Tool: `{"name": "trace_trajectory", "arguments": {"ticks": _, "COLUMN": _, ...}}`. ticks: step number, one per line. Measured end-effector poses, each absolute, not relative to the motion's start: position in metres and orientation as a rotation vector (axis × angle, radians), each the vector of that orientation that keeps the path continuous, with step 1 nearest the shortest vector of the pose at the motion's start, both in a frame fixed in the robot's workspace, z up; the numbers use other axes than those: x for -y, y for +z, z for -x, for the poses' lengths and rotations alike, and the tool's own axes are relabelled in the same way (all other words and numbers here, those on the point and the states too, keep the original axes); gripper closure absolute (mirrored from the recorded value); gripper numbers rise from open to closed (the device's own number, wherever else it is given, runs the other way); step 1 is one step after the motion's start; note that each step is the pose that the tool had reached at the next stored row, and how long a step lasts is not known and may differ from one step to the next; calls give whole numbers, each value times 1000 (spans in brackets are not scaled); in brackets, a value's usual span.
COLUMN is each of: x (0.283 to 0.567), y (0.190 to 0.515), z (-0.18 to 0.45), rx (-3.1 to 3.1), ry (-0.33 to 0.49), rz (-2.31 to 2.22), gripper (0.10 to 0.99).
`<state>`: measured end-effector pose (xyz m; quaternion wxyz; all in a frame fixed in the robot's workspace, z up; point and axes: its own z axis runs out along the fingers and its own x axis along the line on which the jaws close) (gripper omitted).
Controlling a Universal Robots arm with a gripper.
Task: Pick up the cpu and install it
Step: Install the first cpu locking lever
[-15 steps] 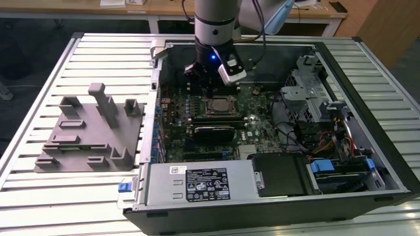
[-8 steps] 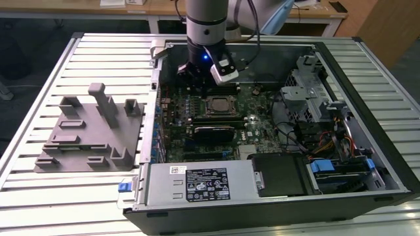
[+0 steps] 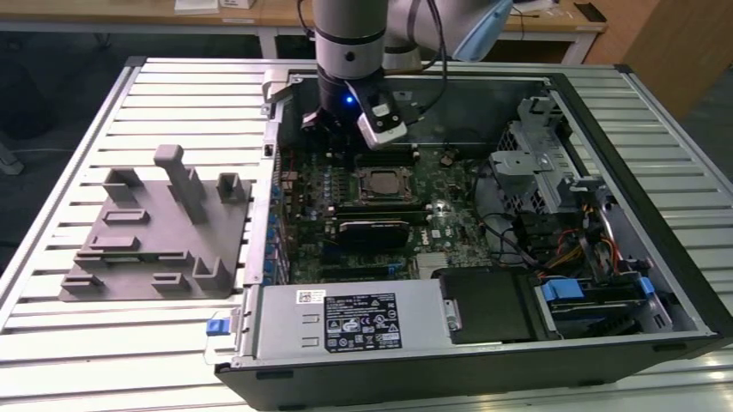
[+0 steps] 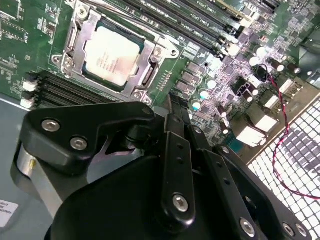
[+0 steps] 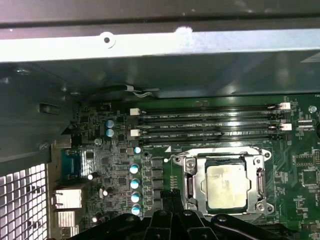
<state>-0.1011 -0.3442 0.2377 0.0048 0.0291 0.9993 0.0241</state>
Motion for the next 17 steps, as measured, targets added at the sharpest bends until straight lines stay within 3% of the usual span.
{"name": "trace_trajectory", "arguments": {"ticks": 17, "x": 344, "y": 238, "z": 105, "rx": -3122, "ry": 214, "rz": -91, "gripper": 980}}
